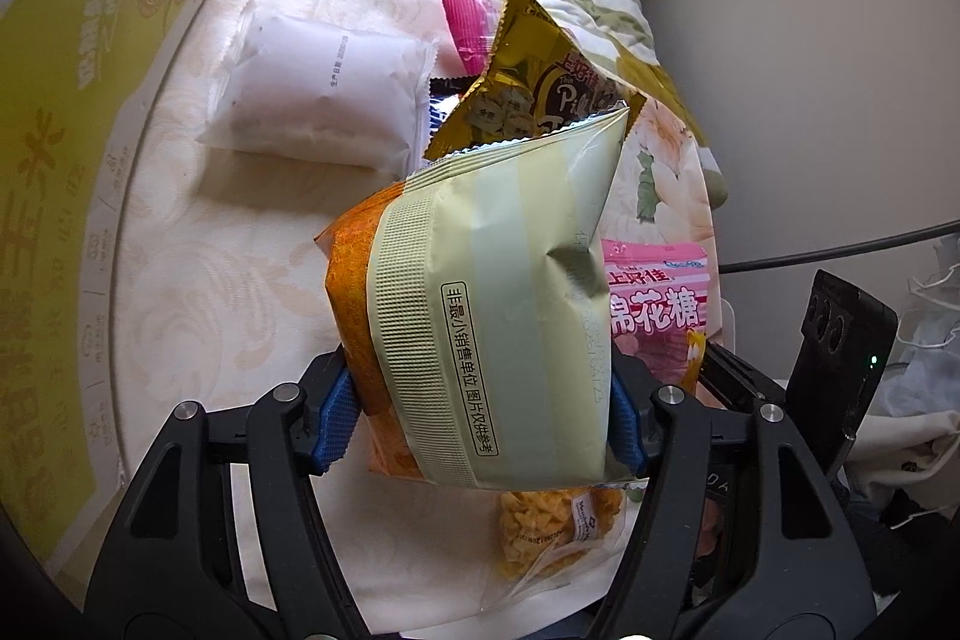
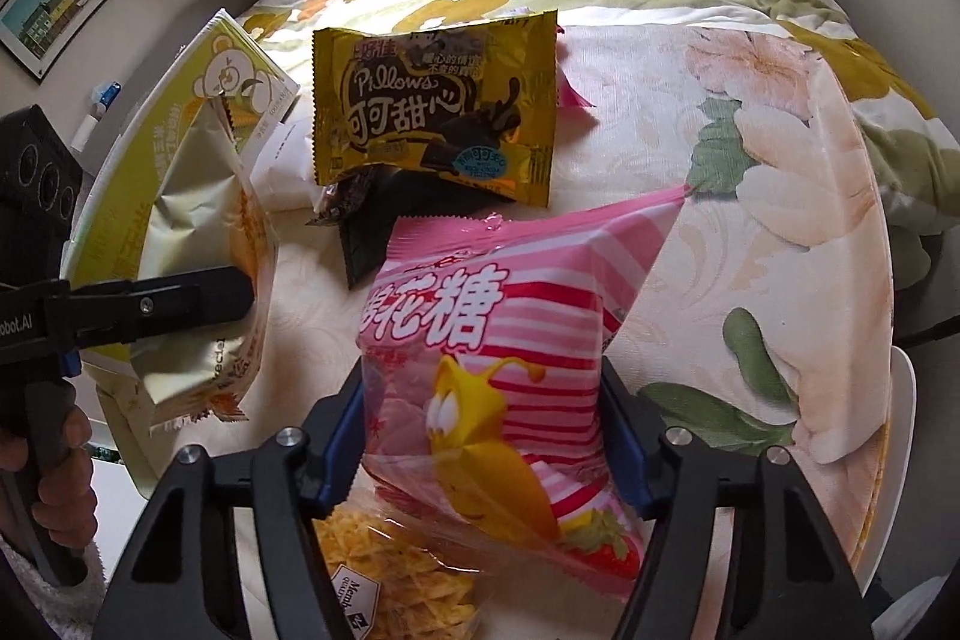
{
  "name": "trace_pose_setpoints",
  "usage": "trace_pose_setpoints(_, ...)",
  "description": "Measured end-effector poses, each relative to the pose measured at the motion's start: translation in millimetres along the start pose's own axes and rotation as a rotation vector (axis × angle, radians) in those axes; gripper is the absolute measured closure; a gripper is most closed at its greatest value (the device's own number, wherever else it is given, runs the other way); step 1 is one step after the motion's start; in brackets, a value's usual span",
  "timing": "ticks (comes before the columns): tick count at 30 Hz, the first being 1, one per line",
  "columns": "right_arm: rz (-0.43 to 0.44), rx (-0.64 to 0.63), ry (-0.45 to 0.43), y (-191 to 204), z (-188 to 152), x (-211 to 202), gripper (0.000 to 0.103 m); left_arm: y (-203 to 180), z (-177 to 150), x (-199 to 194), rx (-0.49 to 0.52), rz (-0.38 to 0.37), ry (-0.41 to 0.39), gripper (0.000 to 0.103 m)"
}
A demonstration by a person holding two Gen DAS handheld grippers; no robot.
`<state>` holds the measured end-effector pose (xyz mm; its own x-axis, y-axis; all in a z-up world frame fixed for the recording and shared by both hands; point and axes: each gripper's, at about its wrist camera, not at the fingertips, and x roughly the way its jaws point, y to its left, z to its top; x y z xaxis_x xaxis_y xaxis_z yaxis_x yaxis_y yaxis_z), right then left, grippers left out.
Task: Organize snacks
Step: 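Grasp the pale green bag with the left gripper while the right grasps the pink candy bag, then carry both bags over the cardboard box and open both grippers to drop them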
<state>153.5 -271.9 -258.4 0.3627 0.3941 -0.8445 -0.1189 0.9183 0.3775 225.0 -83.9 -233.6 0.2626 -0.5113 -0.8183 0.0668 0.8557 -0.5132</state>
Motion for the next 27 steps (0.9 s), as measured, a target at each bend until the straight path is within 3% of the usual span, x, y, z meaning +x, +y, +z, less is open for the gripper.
trace_pose_setpoints(13,0.030,-0.033,-0.090,16.6,18.3,-51.1,0.041,-29.1,-16.8,-45.5,0.027,-0.005,-0.116,0.039)
trace_pose_setpoints(22,0.073,-0.110,-0.158,55.1,38.9,-97.1,0.041,-36.1,-24.4,-118.7,0.012,-0.002,-0.275,0.039)
trace_pose_setpoints(27,0.095,-0.151,-0.203,87.8,54.4,-116.9,0.041,-17.5,-23.6,-160.3,-0.005,-0.009,-0.359,0.039)
